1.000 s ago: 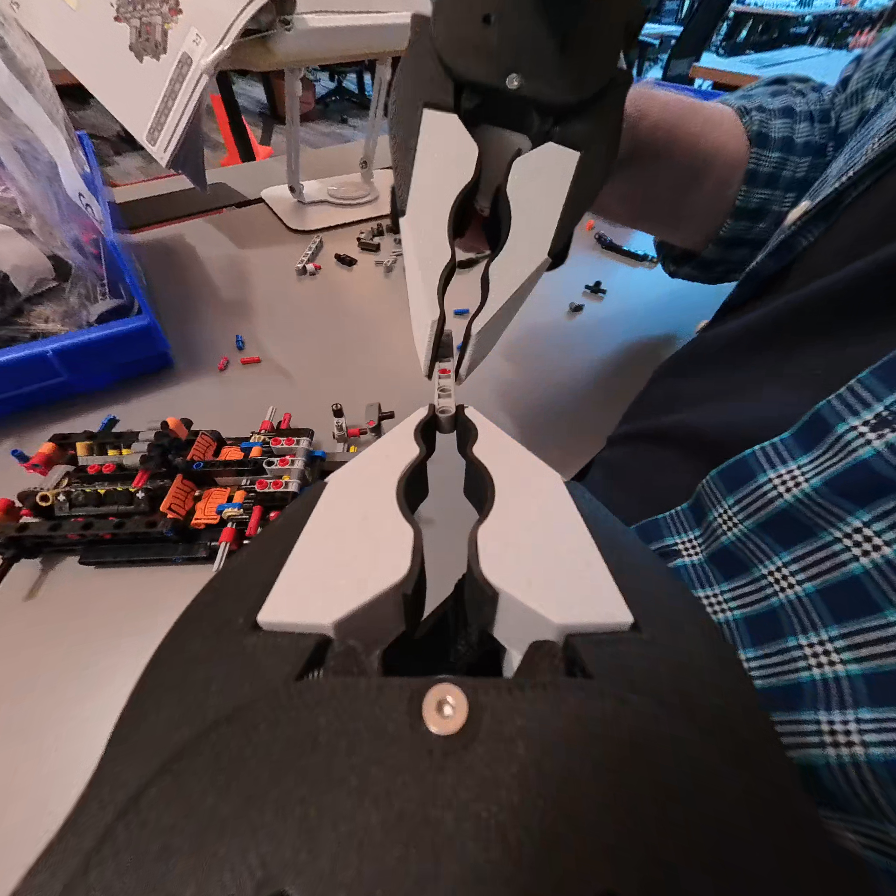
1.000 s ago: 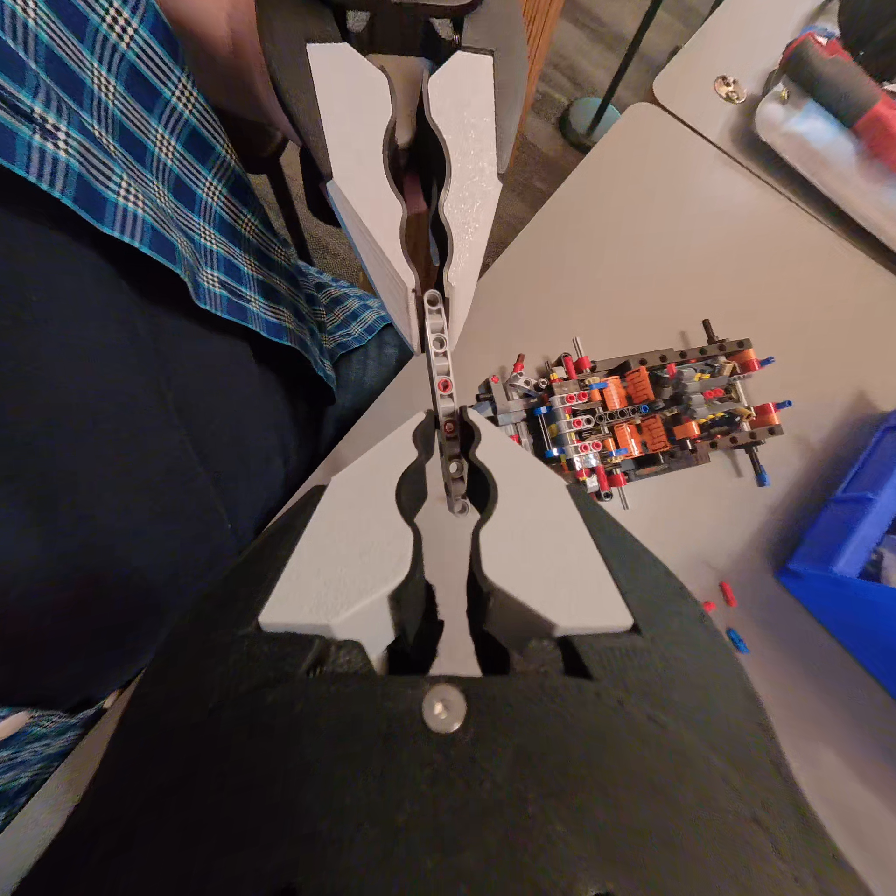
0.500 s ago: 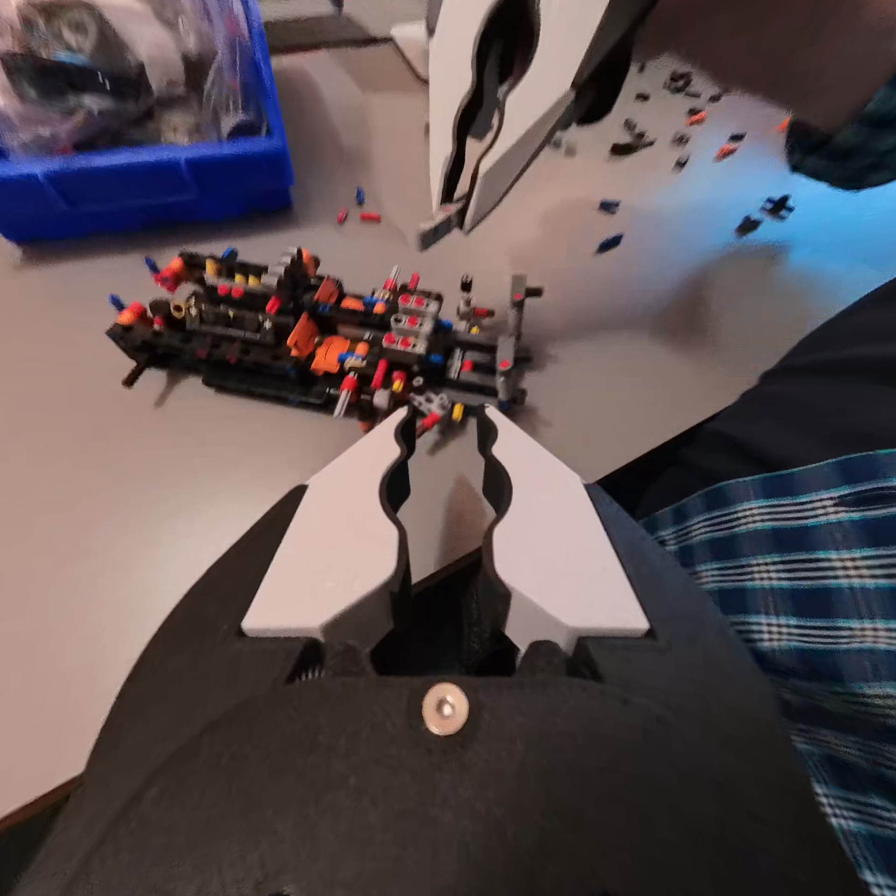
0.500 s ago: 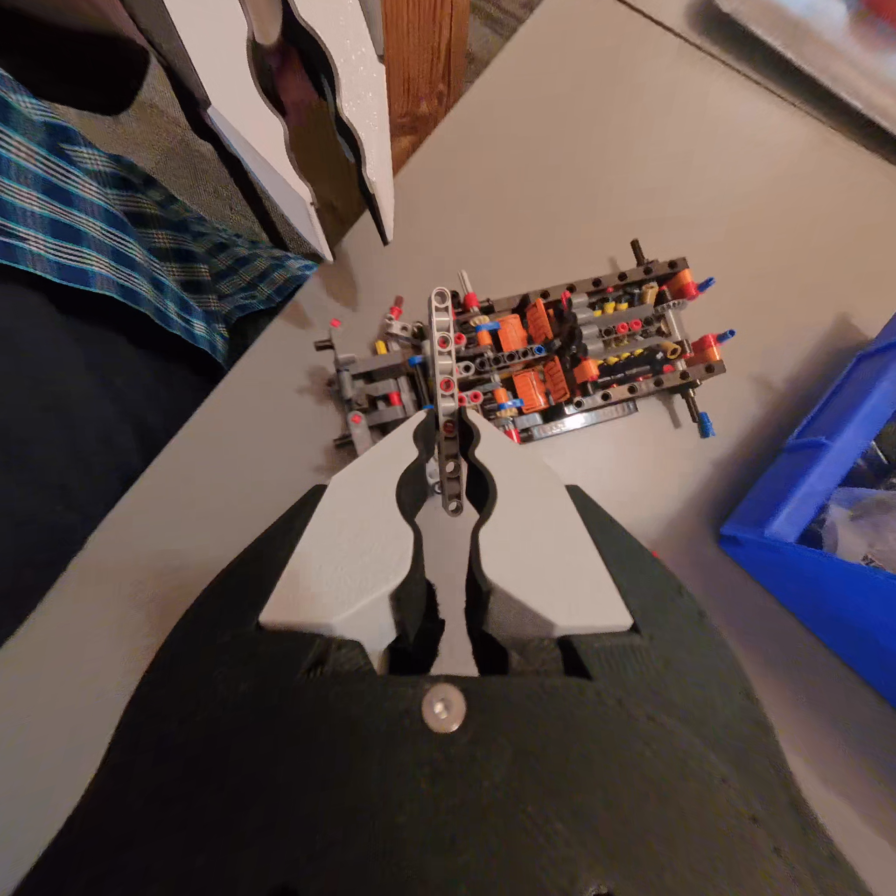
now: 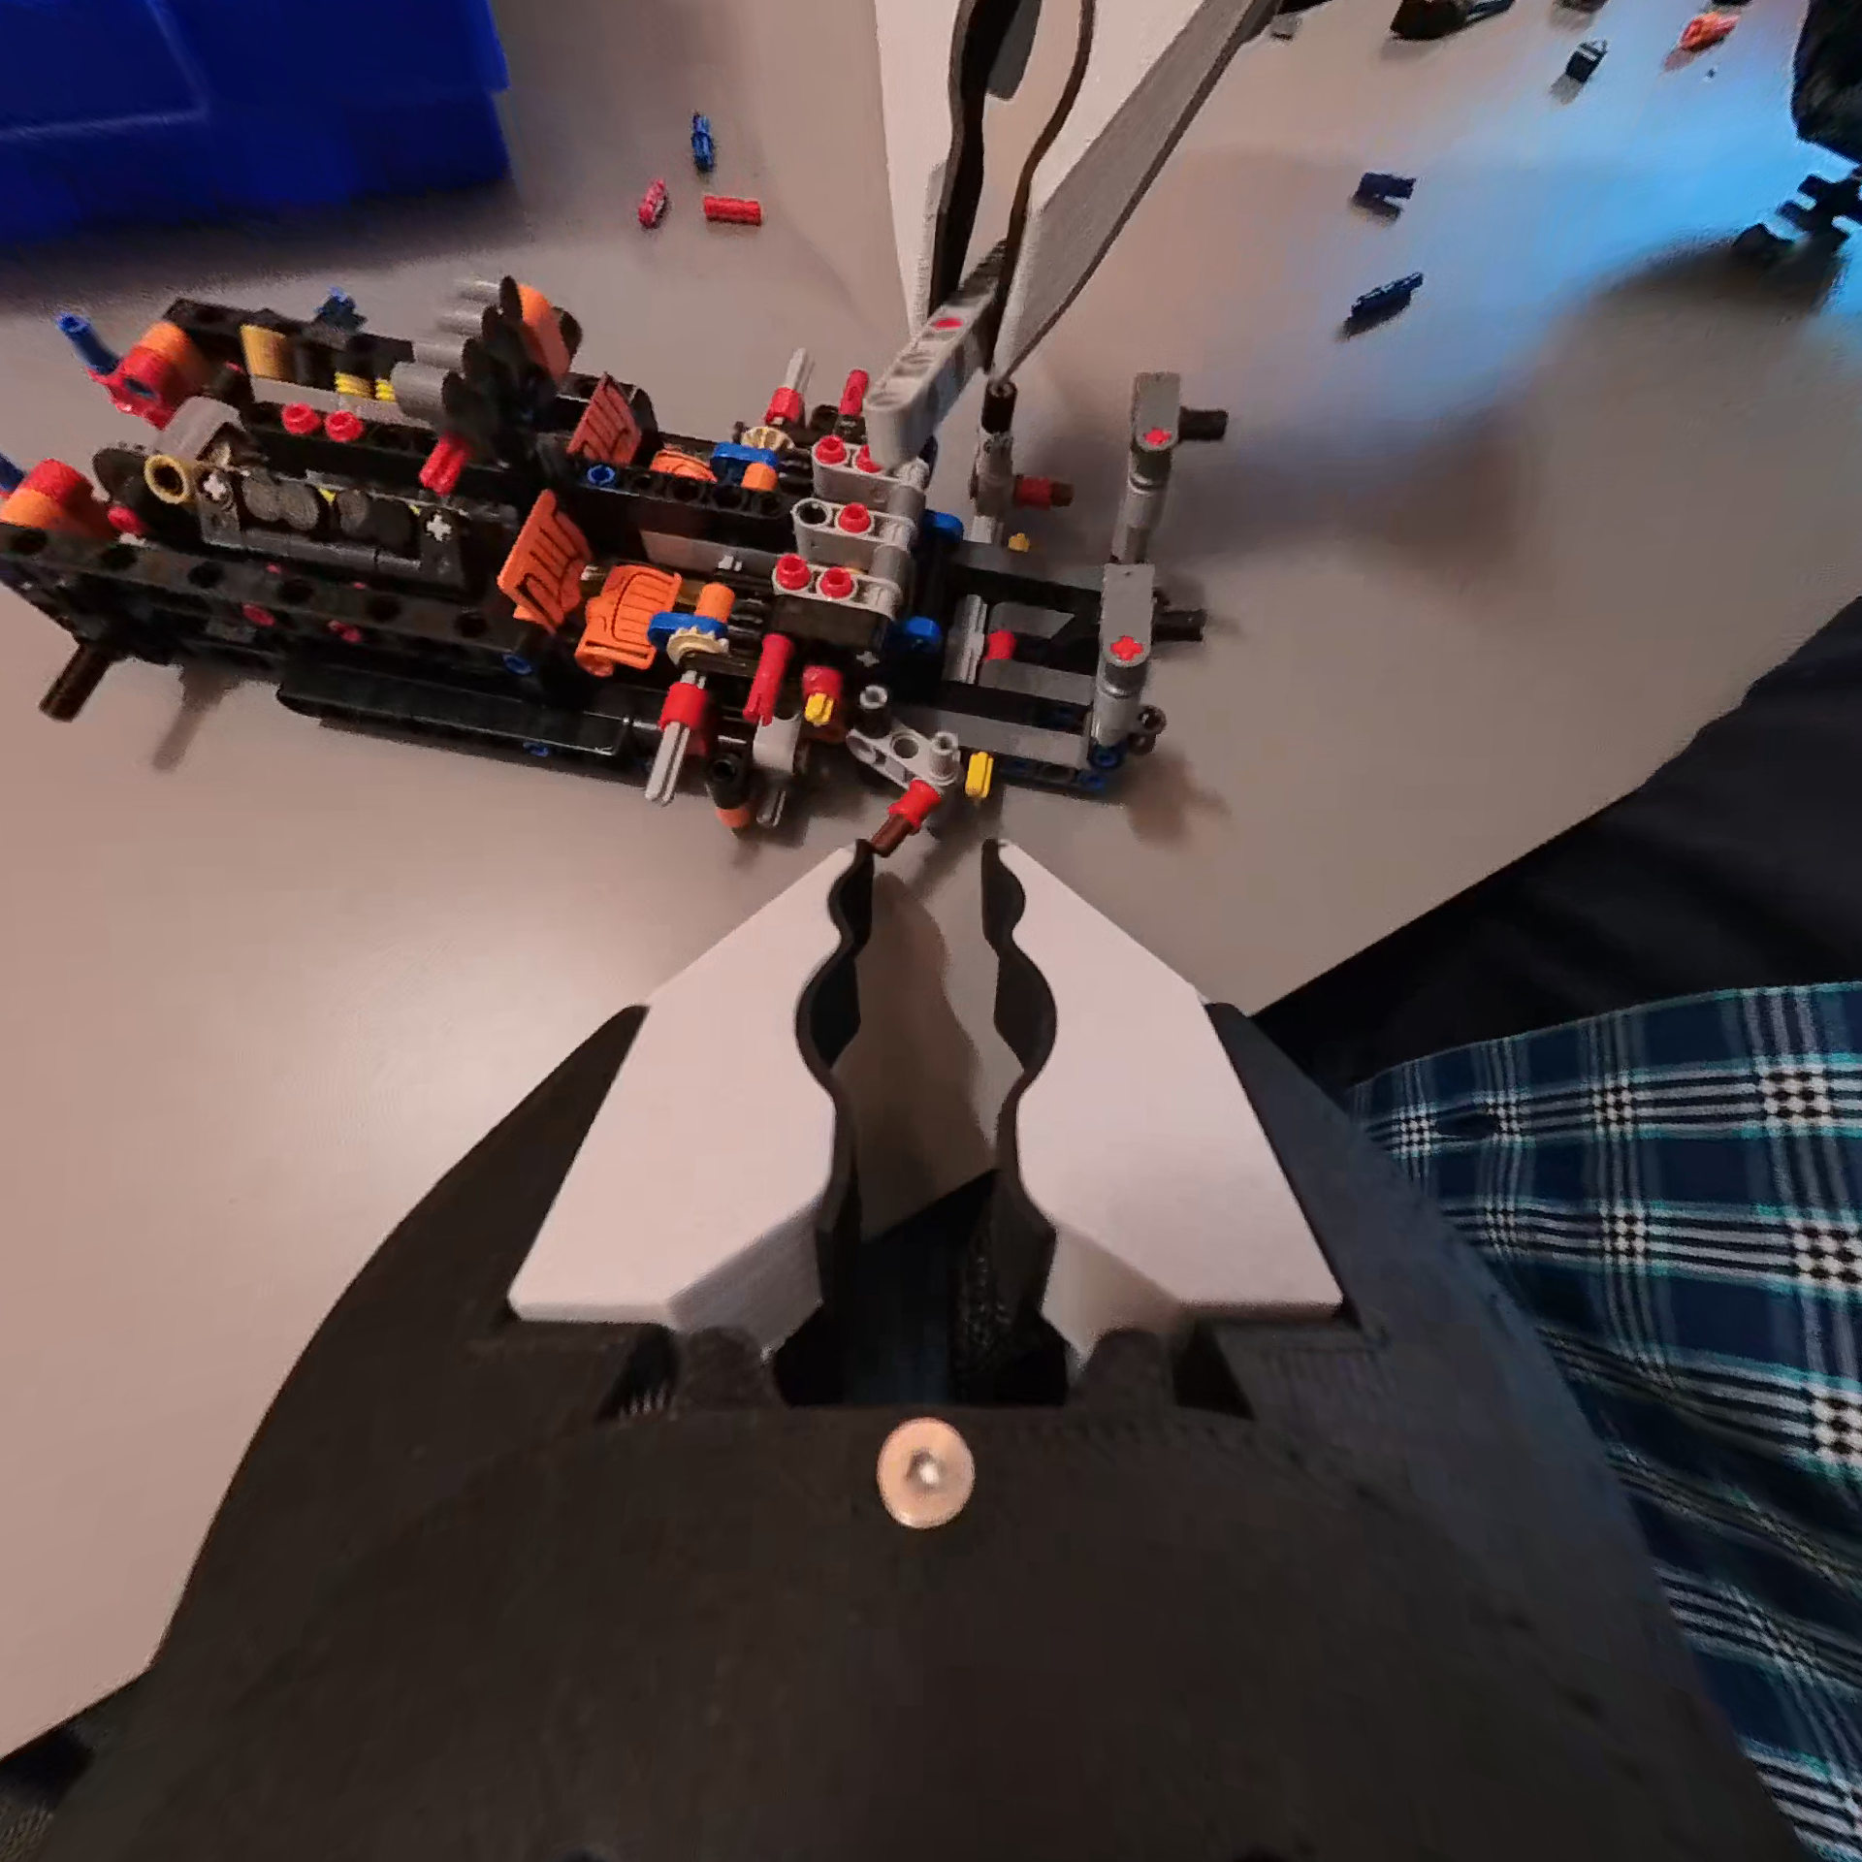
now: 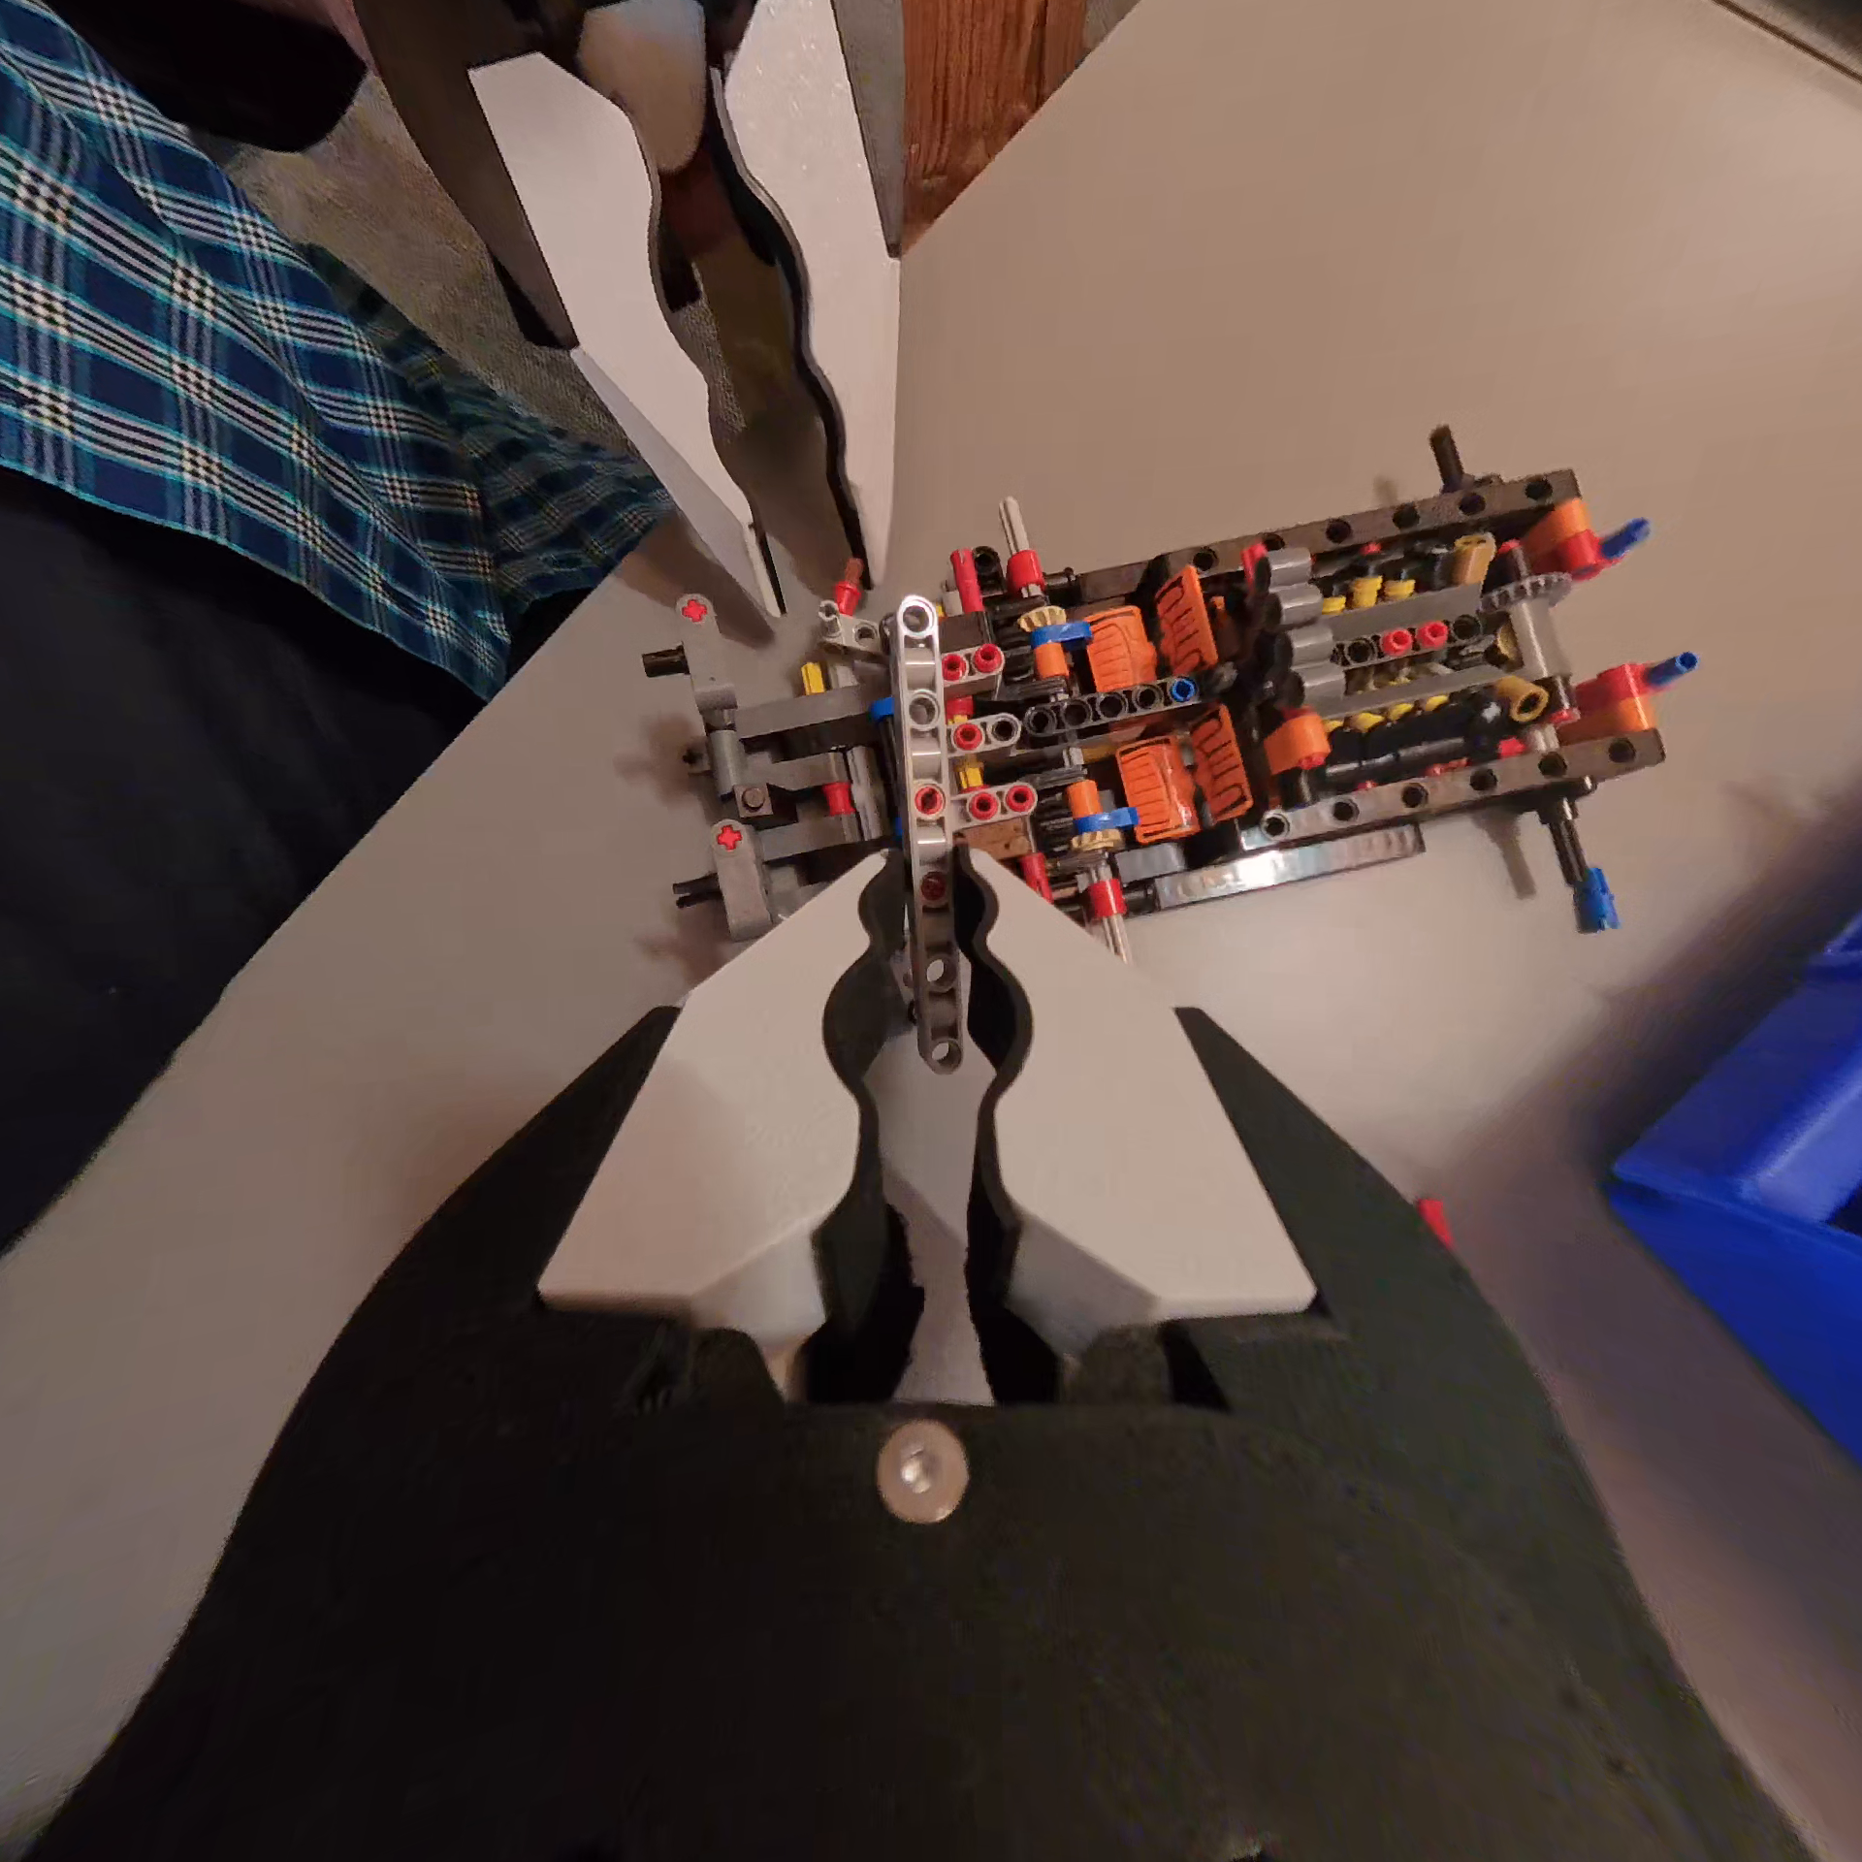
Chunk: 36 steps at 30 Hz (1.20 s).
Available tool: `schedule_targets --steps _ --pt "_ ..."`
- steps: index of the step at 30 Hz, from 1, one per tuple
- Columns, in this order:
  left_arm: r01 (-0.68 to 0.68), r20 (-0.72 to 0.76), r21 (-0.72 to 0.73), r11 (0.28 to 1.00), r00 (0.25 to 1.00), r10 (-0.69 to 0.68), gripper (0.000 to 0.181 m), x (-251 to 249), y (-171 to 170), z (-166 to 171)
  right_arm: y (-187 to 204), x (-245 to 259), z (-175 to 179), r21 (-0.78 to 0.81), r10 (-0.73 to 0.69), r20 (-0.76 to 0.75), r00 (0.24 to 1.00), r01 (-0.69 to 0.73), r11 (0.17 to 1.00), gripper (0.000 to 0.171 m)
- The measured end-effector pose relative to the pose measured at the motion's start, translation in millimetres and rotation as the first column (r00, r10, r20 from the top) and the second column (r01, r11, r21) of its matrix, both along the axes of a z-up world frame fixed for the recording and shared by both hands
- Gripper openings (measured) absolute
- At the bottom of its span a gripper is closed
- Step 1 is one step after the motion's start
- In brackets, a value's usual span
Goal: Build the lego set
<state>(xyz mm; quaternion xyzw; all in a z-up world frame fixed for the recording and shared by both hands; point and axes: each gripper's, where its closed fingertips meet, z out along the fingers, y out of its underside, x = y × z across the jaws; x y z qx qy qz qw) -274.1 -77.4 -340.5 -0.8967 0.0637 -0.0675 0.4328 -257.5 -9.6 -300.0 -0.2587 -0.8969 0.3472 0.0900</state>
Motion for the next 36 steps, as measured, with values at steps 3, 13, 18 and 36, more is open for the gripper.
schedule_targets --steps 3,13,18,36 --pt "0.001 -0.012 0.005 1.000 1.000 -0.001 0.017 0.7 0.9 0.6 11.5 2.4 2.8 0.000 -0.028 -0.001 1.000 0.028 1.000 0.007" --pt "0.027 -0.011 0.002 1.000 1.000 -0.027 0.016 7.1 3.4 -1.7 48.0 15.6 -8.1 0.032 -0.110 0.030 0.994 0.109 0.994 0.007" --pt "0.056 -0.034 0.000 0.998 0.998 -0.056 0.010 15.5 2.0 -2.4 43.2 17.9 -20.3 0.043 -0.096 0.048 0.994 0.094 0.995 0.006" --pt "0.067 0.040 -0.018 0.998 0.997 -0.066 0.013 29.7 -0.1 -1.3 46.3 23.3 -25.2 0.029 -0.105 0.059 0.993 0.104 0.994 0.007"
